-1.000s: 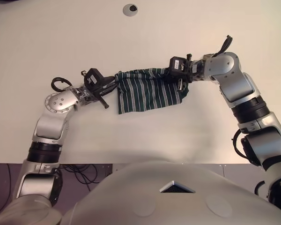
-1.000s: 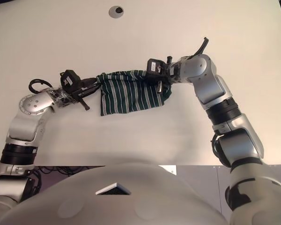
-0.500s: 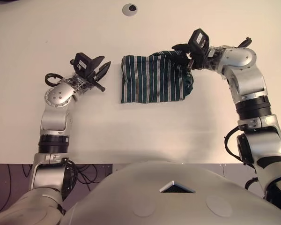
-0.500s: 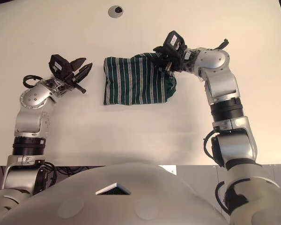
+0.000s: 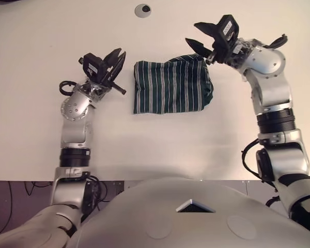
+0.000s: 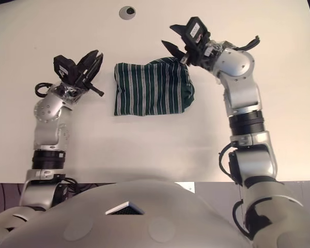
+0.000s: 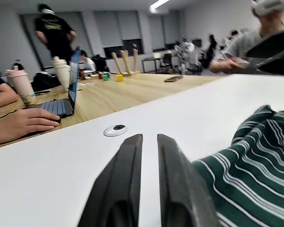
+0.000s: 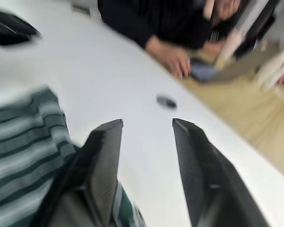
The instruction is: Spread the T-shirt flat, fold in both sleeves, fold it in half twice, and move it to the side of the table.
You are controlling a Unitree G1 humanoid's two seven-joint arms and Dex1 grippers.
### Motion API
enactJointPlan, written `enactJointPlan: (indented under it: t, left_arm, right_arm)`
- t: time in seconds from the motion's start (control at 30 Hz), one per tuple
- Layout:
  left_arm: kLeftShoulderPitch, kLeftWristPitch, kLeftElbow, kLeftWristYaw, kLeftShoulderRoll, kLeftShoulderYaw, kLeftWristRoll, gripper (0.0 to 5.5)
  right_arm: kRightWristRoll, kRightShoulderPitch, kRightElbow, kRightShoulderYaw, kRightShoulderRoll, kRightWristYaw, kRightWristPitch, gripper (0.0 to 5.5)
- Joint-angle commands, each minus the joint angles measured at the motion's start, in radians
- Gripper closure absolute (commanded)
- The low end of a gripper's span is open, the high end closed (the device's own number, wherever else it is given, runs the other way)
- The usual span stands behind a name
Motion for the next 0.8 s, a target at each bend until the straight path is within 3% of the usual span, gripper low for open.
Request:
enactJointPlan:
  t: [0.03, 0.23, 0.43, 0.63, 0.8]
  left_arm:
    - [-0.050, -0.163, 0.160, 0.079, -0.038, 0.043, 0.051, 5.49]
    - [-0.081, -0.307, 0.221, 0.106, -0.070, 0.041, 0.075, 5.50]
    - [-0.098, -0.369, 0.256, 0.164, -0.070, 0.026, 0.158, 5.50]
    - [-0.044, -0.360, 0.186, 0.202, -0.070, 0.046, 0.151, 5.50]
    - [0.007, -0.333, 0.104, 0.220, -0.066, 0.051, 0.140, 5.50]
  right_arm:
    - [0.009, 0.066, 0.027, 0.064, 0.107, -0.011, -0.036, 4.32]
    - [0.012, 0.116, 0.157, 0.104, 0.207, -0.002, -0.071, 5.42]
    - [-0.043, 0.112, 0.345, 0.123, 0.236, -0.050, -0.047, 5.46]
    - [0.081, -0.102, 0.677, -0.140, 0.245, -0.326, 0.114, 5.46]
    - [0.234, -0.225, 0.816, -0.438, 0.142, -0.586, 0.071, 5.46]
